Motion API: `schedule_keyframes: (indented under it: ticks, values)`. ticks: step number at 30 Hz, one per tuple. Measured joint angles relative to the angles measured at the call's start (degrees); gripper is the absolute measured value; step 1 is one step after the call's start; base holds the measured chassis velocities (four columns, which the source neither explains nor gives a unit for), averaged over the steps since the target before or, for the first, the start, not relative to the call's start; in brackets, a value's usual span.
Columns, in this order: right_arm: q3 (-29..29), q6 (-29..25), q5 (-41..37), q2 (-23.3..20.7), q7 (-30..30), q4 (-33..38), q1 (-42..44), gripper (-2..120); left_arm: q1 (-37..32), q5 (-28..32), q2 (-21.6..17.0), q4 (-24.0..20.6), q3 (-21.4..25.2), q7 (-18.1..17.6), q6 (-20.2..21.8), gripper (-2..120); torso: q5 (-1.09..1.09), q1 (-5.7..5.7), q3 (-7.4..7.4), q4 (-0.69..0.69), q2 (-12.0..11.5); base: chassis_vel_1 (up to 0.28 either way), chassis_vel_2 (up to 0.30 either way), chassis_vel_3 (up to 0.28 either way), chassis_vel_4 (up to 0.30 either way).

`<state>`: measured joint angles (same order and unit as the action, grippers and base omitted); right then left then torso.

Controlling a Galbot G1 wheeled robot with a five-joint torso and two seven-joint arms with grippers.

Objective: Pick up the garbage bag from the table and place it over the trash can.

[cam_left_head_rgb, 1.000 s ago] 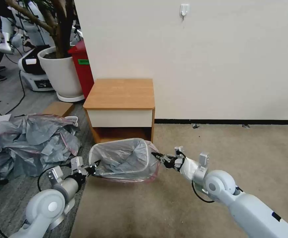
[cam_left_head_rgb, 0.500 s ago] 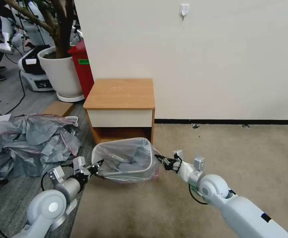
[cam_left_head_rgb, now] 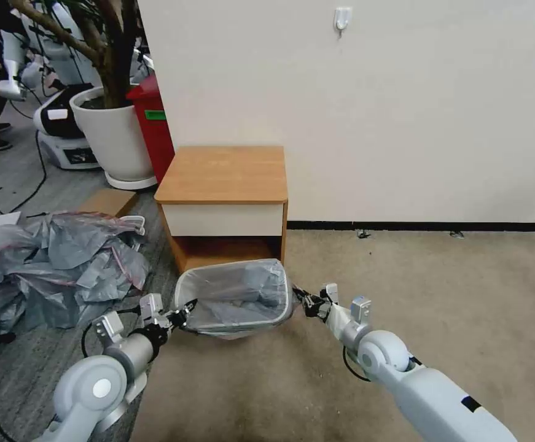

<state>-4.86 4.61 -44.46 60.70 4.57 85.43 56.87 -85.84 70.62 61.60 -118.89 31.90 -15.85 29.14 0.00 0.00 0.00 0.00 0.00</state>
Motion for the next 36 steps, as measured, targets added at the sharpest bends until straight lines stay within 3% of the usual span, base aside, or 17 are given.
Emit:
schedule_keyframes:
  ticks: [9,13,21,27,33,35,36]
  values:
    - [-0.6,-1.4,0.6,1.1,-1.4,-0.6,-0.2,0,-0.1,-0.1,0.2,0.5,-0.4,0.0,0.6,3,0.0,0.0,0.0,0.0,0.0,0.0,0.0,0.0,0.0]
    - [-0.7,-2.2,0.7,0.9,-2.6,0.4,0.3,7,0.5,-1.0,0.5,1.5,-1.0,-0.1,0.2,3,0.0,0.0,0.0,0.0,0.0,0.0,0.0,0.0,0.0]
    - [0.0,-2.5,2.6,-0.4,-6.7,4.5,3.1,42,3.0,-1.8,1.0,3.8,-1.8,-0.8,-0.6,3,0.01,0.0,0.0,0.0,0.0,0.0,0.0,0.0,0.0]
    - [1.5,-2.8,4.1,-1.8,-7.8,7.4,4.9,59,4.0,-1.9,1.2,4.7,-1.9,-0.9,-1.1,3,0.0,0.0,0.0,0.0,0.0,0.0,0.0,0.0,0.0]
    - [7.0,-0.9,13.1,-5.3,-11.2,14.8,8.9,85,5.4,-4.5,1.8,6.5,-2.6,-1.2,-3.3,3,0.01,0.0,0.0,0.0,0.0,0.0,0.0,0.0,0.0]
    - [7.5,-0.7,14.2,-5.7,-11.3,15.7,9.3,87,5.5,-4.8,1.8,6.5,-2.7,-1.2,-3.5,3,0.01,0.0,0.0,0.0,0.0,0.0,0.0,0.0,0.0]
    - [9.3,0.0,18.7,-7.2,-11.3,18.9,11.0,94,5.6,-6.4,1.9,6.6,-2.9,-1.3,-4.2,3,0.01,0.0,0.0,0.0,0.0,0.0,0.0,0.0,0.0]
